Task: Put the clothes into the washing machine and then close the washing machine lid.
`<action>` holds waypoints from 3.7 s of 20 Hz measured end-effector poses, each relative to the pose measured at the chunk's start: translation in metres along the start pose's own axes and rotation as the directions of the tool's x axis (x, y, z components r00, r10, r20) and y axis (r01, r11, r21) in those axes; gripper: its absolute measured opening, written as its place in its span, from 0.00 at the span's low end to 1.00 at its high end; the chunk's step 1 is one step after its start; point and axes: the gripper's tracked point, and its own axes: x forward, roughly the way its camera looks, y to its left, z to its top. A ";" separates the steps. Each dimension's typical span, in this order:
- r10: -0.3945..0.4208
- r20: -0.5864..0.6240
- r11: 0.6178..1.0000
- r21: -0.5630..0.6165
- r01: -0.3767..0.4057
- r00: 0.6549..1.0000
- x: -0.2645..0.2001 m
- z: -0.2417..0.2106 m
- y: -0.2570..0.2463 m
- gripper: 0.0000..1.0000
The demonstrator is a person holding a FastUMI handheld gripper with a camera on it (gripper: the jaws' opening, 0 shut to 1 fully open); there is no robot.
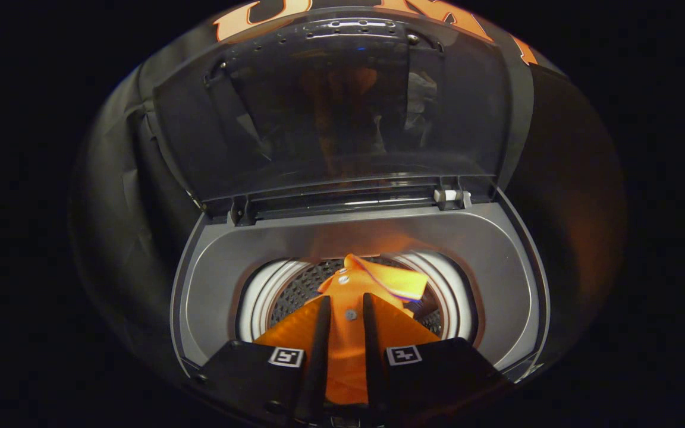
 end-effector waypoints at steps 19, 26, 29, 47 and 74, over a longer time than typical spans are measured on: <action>0.005 0.129 1.000 0.003 -0.005 0.992 -0.051 0.034 -0.009 0.99; 0.063 0.346 0.998 0.001 -0.067 0.936 -0.134 0.115 0.012 0.99; 0.077 0.471 0.995 0.015 -0.096 0.879 -0.189 0.159 0.013 0.99; 0.142 0.727 0.989 -0.137 -0.061 0.672 -0.366 0.336 0.022 0.98; 0.020 0.159 0.999 -0.049 -0.013 0.987 -0.042 0.340 0.026 0.99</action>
